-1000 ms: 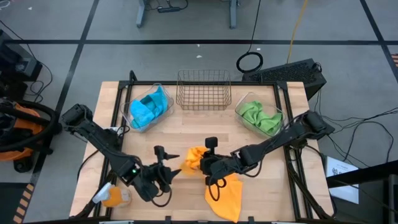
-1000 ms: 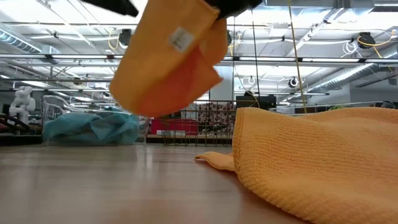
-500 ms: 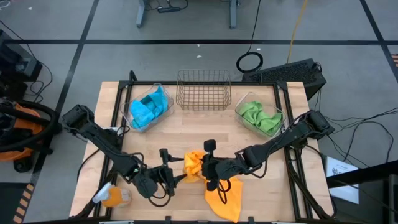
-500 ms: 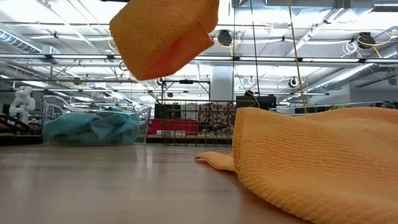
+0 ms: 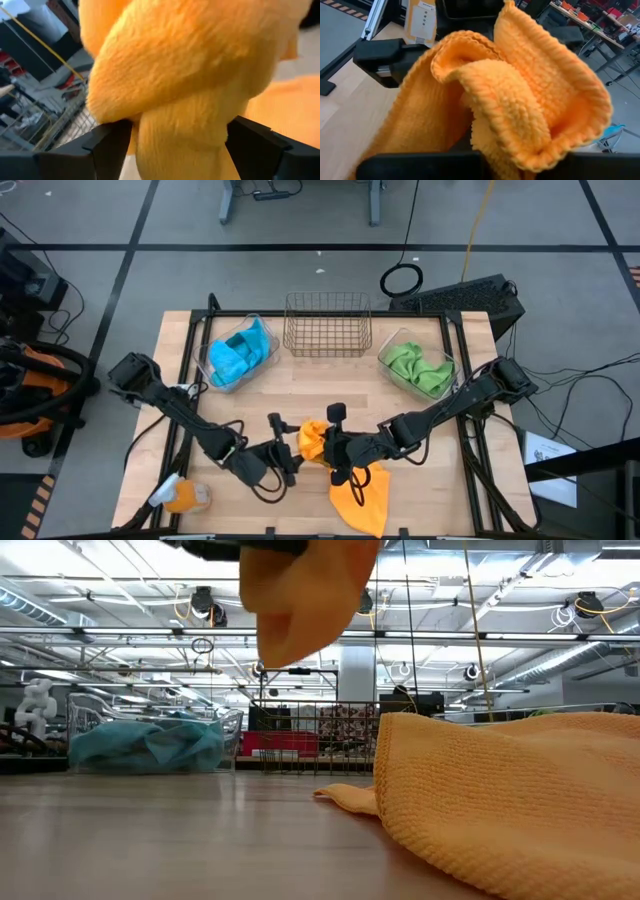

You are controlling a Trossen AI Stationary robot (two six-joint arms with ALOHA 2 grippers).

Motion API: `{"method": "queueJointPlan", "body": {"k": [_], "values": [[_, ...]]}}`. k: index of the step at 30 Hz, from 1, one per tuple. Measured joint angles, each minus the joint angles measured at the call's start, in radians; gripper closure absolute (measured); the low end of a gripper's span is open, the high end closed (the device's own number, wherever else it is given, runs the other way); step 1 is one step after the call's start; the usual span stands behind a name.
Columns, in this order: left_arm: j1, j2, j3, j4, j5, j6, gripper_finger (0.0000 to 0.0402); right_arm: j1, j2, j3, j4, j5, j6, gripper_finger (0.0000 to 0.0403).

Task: Sort microfiber towel by color & place in baskets
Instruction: Put the left yellow towel into the wire basket

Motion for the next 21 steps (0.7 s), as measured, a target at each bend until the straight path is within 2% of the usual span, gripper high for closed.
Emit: {"method": "queueJointPlan", "body": {"k": [5, 8, 12, 18, 21], "values": [[0.000, 0.001, 0.000, 0.090, -0.005, 0.088, 0.0105, 0.000, 0.000, 0.000, -0.001, -0.001, 0.004, 0.0376], [0.001, 0.001, 0.000, 0.086, -0.005, 0.108, 0.0132, 0.002, 0.000, 0.000, -0.001, -0.003, 0.012, 0.0376], [0.009, 0.001, 0.000, 0.086, -0.005, 0.108, 0.0208, 0.002, 0.000, 0.000, -0.002, 0.001, 0.016, 0.0376], [0.029, 0.001, 0.000, 0.079, -0.005, 0.118, 0.0367, 0.002, 0.000, 0.000, -0.002, 0.053, 0.042, 0.0370], [0.038, 0.001, 0.000, 0.080, -0.003, 0.135, 0.0377, 0.003, 0.000, 0.000, -0.017, 0.065, 0.058, 0.0346]]}}
